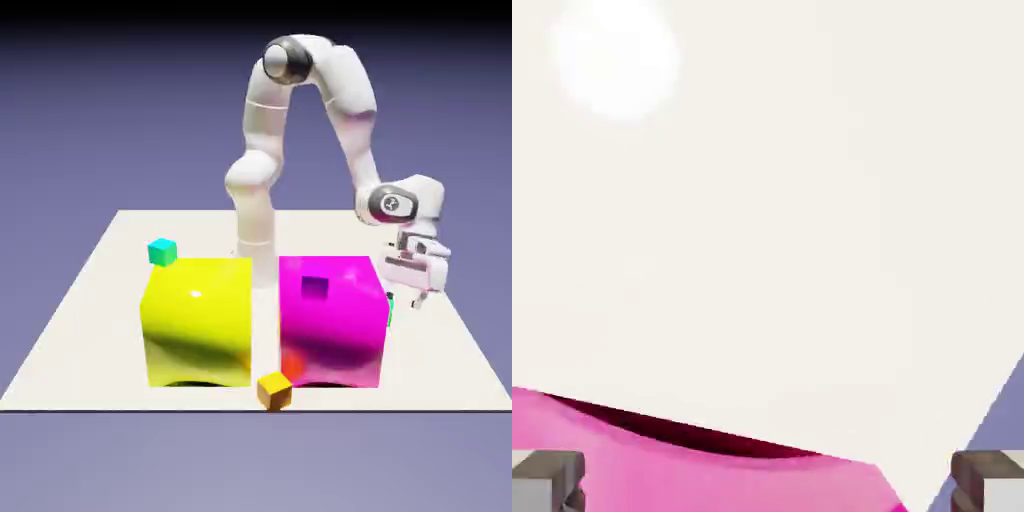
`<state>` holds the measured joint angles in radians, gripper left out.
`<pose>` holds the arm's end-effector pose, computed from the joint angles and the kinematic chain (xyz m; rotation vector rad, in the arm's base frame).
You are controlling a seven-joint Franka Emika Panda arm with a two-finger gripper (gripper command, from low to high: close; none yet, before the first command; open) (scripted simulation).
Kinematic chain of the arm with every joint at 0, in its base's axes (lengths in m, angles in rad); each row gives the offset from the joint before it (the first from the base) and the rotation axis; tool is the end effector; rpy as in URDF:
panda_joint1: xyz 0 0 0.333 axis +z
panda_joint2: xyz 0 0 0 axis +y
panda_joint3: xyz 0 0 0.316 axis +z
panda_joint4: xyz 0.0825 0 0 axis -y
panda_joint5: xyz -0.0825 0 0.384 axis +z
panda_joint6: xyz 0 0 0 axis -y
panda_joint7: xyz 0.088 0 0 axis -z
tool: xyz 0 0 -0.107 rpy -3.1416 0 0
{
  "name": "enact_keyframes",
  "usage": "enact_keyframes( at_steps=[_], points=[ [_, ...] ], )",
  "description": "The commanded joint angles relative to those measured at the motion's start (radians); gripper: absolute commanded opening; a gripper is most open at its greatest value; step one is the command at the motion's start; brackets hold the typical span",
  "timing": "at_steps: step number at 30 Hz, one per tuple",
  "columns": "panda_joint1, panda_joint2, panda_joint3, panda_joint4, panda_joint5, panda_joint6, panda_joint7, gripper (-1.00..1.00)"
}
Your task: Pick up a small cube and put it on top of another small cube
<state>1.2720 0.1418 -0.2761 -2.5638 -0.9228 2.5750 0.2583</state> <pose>0.2265 0.3671 0.2024 1.8991 1.8868 0.2346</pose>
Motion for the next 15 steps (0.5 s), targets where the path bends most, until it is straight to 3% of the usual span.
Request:
enact_keyframes(
  at_steps=[1,6,13,14,15],
  points=[
    [0.022,-0.007,0.024,-0.029,-0.044,-0.007,-0.037,0.0],
    [0.102,-0.006,0.069,-0.091,-0.172,-0.031,-0.129,0.0],
    [0.076,0.221,0.009,-0.002,-0.381,0.096,0.056,0.0],
    [0.076,0.221,0.009,-0.002,-0.381,0.096,0.056,-1.0],
    [0.076,0.221,0.009,-0.002,-0.381,0.096,0.056,-1.0]
  ],
)
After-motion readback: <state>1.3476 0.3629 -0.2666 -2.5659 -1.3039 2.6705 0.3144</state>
